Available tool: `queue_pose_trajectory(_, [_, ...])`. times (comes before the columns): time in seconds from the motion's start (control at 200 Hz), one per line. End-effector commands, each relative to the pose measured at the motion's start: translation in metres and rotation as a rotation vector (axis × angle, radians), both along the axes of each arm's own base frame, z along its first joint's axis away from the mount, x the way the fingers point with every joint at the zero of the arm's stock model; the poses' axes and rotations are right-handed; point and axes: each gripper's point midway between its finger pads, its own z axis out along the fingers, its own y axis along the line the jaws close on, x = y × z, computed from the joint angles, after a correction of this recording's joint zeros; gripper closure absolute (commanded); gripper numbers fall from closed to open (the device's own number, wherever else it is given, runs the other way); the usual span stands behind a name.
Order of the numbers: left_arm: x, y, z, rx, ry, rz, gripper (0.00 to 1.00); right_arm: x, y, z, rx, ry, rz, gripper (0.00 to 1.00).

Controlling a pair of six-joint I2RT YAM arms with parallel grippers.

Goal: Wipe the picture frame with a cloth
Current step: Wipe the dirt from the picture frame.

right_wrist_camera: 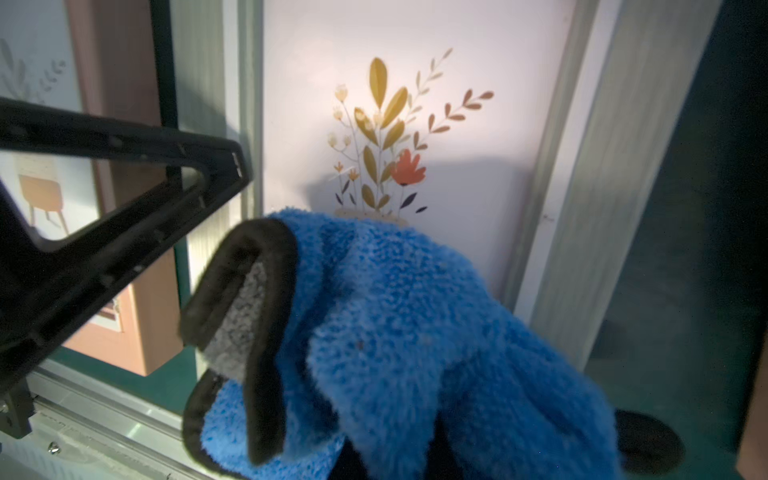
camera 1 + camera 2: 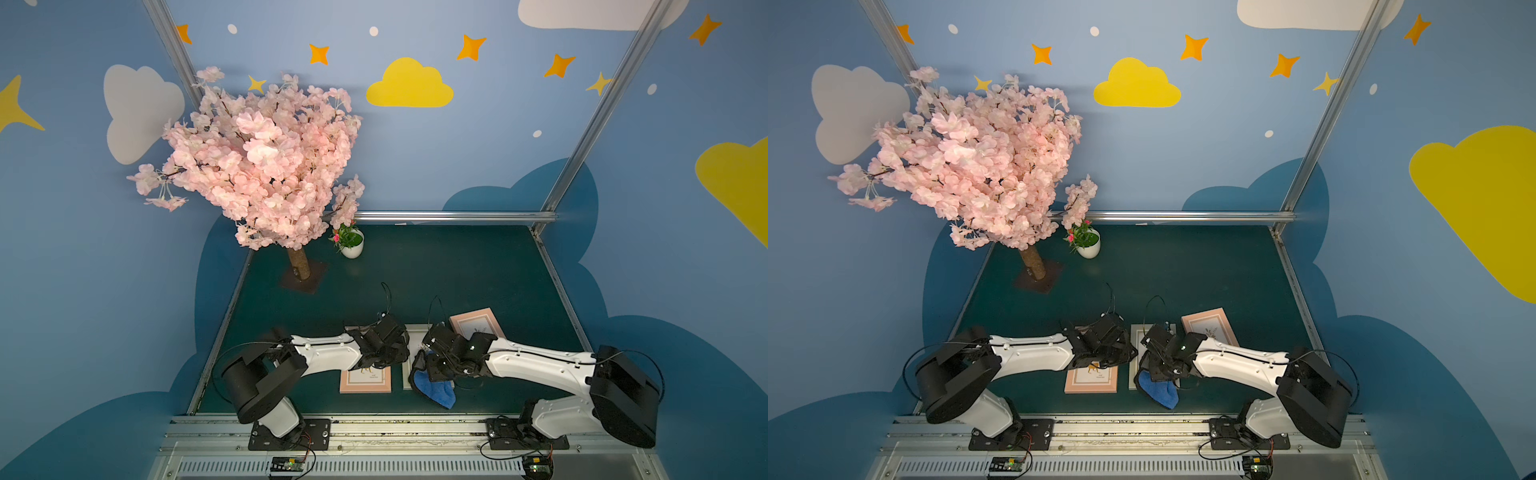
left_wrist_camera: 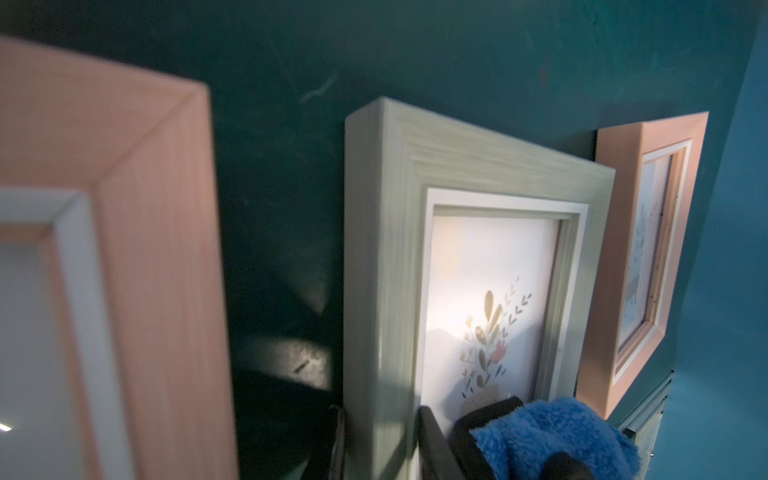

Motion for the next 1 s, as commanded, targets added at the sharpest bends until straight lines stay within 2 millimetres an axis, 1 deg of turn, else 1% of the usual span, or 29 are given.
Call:
queue_pose_trajectory(0.0, [-0.038, 0.054, -0.054, 0.25, 0.178, 0.019, 0.97, -0.005, -0.037, -0.019, -0.159, 0.058, -0.025, 1.0])
queue_pose_trajectory(0.09, [-0.038, 0.055, -0.054, 0.254, 0.177, 0.017, 0.97, 0.008, -0.037, -0.021, -0.153, 0.054, -0.032, 1.0])
queue_pose_trajectory(0.21, [-0.041, 0.059, -0.054, 0.26, 0.176, 0.021, 0.97, 0.034, -0.034, -0.023, -0.139, 0.038, -0.04, 1.0])
queue_pose_trajectory(0.37, [-0.043, 0.063, -0.055, 0.255, 0.178, 0.036, 0.97, 0.067, -0.017, -0.02, -0.115, 0.021, -0.015, 1.0])
queue_pose_trajectory(0.481, [-0.044, 0.064, -0.056, 0.256, 0.178, 0.04, 0.97, 0.089, -0.01, -0.019, -0.117, 0.005, -0.011, 1.0])
queue_pose_trajectory(0.531, [-0.044, 0.064, -0.056, 0.256, 0.179, 0.041, 0.97, 0.097, -0.008, -0.019, -0.113, 0.005, -0.019, 1.0])
queue_pose_trajectory(0.606, [-0.045, 0.064, -0.056, 0.254, 0.182, 0.042, 0.97, 0.103, -0.006, -0.018, -0.106, 0.005, -0.028, 1.0])
queue_pose_trajectory(0.681, [-0.045, 0.063, -0.056, 0.249, 0.184, 0.038, 0.97, 0.103, -0.005, -0.017, -0.098, 0.006, -0.031, 1.0])
queue_pose_trajectory(0.786, [-0.044, 0.063, -0.055, 0.254, 0.18, 0.037, 0.97, 0.091, -0.009, -0.021, -0.097, 0.03, -0.039, 1.0])
queue_pose_trajectory(0.891, [-0.044, 0.064, -0.055, 0.254, 0.177, 0.042, 0.97, 0.067, -0.02, -0.029, -0.122, 0.065, -0.035, 1.0])
queue_pose_trajectory(0.996, [-0.044, 0.064, -0.054, 0.253, 0.176, 0.044, 0.97, 0.036, -0.031, -0.036, -0.161, 0.107, -0.017, 1.0])
